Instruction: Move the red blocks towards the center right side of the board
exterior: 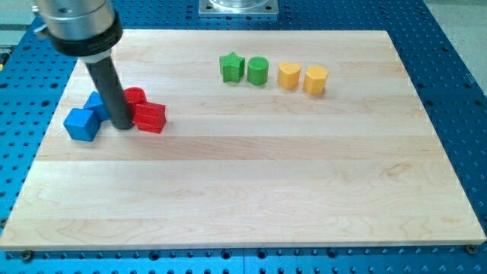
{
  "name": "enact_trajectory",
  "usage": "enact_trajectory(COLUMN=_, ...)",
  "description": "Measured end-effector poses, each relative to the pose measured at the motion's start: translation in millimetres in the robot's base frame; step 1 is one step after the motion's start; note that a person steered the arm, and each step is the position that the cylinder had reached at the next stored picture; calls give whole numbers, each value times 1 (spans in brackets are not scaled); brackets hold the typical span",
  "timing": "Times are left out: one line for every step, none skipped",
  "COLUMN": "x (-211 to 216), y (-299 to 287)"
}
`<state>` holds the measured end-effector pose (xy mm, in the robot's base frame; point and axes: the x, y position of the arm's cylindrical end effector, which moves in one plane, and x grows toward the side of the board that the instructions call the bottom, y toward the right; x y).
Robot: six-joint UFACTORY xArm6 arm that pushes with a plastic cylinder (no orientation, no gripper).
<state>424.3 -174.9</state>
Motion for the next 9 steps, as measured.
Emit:
enact_trajectory(x=10, y=98)
enact_trajectory(x=21, y=135)
enact_trajectory(x=53, y=111)
enact_trajectory(x=35, y=174)
enact_trajectory(x=29, y=235)
enact_trajectory(x=53, y=182)
enact_trajectory(x=86, y=180)
enact_trajectory(x=80, y=257)
enact_trajectory(x=79, y=311)
